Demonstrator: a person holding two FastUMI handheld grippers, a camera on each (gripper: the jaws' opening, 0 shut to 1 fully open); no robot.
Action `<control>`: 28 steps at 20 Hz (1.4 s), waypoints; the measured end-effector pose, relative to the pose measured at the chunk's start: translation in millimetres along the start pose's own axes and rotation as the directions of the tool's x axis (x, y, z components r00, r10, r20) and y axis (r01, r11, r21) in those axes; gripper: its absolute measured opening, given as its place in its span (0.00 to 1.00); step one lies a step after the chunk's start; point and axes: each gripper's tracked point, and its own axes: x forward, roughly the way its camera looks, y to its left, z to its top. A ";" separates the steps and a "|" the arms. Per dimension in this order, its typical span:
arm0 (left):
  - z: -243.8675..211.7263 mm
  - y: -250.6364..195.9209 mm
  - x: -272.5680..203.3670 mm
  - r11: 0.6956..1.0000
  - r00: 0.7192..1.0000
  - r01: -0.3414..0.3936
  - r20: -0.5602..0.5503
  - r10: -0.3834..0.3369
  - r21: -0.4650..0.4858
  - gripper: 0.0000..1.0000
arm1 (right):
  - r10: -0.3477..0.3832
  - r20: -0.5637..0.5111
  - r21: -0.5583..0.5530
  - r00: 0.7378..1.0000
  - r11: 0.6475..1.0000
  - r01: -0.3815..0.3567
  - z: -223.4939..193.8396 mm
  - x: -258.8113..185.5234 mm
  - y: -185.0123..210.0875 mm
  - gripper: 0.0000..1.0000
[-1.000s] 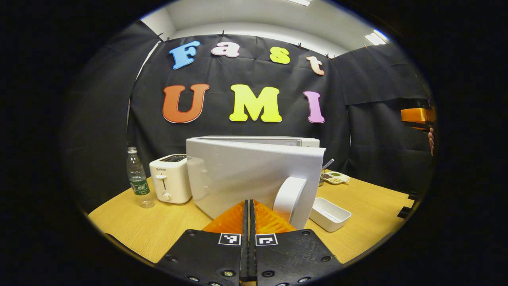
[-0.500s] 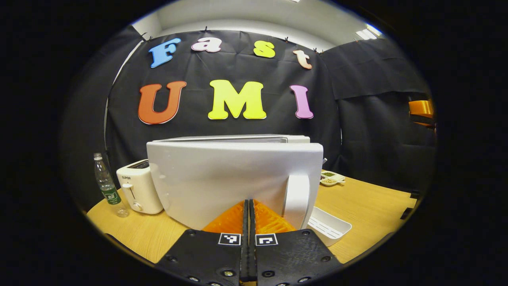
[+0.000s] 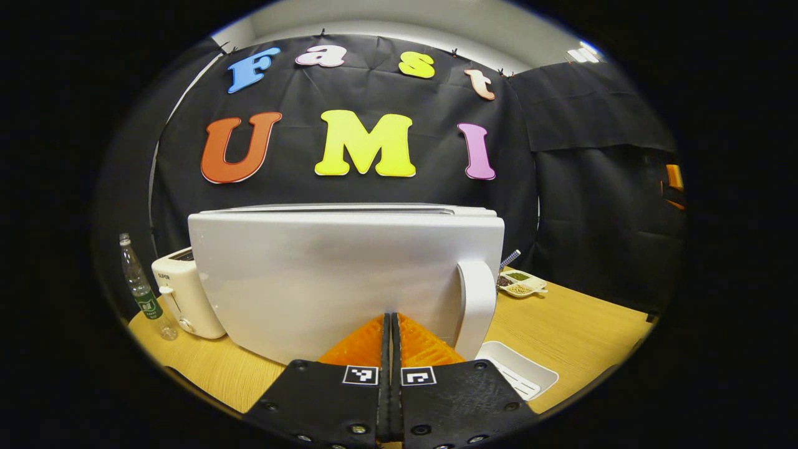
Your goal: Open the microwave oven with the left hand, put the food in, and close the microwave oven.
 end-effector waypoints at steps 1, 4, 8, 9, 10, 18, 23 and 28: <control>0.2 -1.2 7.8 1.000 1.000 -0.002 -0.002 0.002 0.010 0.00 | -0.008 0.004 -0.005 1.000 1.000 0.008 0.5 1.7 -5.2 0.89; 1.9 -3.4 29.6 1.000 1.000 -0.013 -0.014 0.013 0.024 0.00 | -0.032 0.014 -0.016 0.999 0.999 0.033 -1.3 3.5 -19.9 1.00; 9.1 -14.7 60.2 1.000 1.000 -0.005 -0.010 0.005 -0.001 0.00 | -0.045 0.021 -0.029 0.999 0.999 0.046 -3.0 -2.5 -35.0 1.00; 10.3 -14.7 66.3 1.000 1.000 -0.007 -0.014 0.007 0.012 0.00 | -0.057 0.026 -0.038 0.998 0.998 0.058 -1.6 -5.1 -41.3 1.00; 10.3 -15.2 69.6 1.000 1.000 -0.006 -0.020 0.007 0.019 0.00 | -0.070 0.032 -0.045 0.997 0.996 0.071 -0.2 -8.3 -47.6 1.00; 11.1 -14.1 80.2 0.997 0.997 -0.073 -0.040 0.071 -0.033 0.00 | -0.113 0.061 -0.060 0.992 0.991 0.116 10.4 -48.0 -64.2 1.00; 12.4 -13.6 80.2 0.994 0.993 -0.106 -0.050 0.106 0.012 0.00 | -0.147 0.054 -0.058 0.988 0.987 0.150 12.1 -68.0 -69.7 0.89; 10.7 -15.1 78.6 0.993 0.990 -0.104 -0.092 0.109 0.052 0.00 | -0.213 -0.012 -0.032 0.977 0.977 0.213 -2.6 -80.7 -83.9 1.00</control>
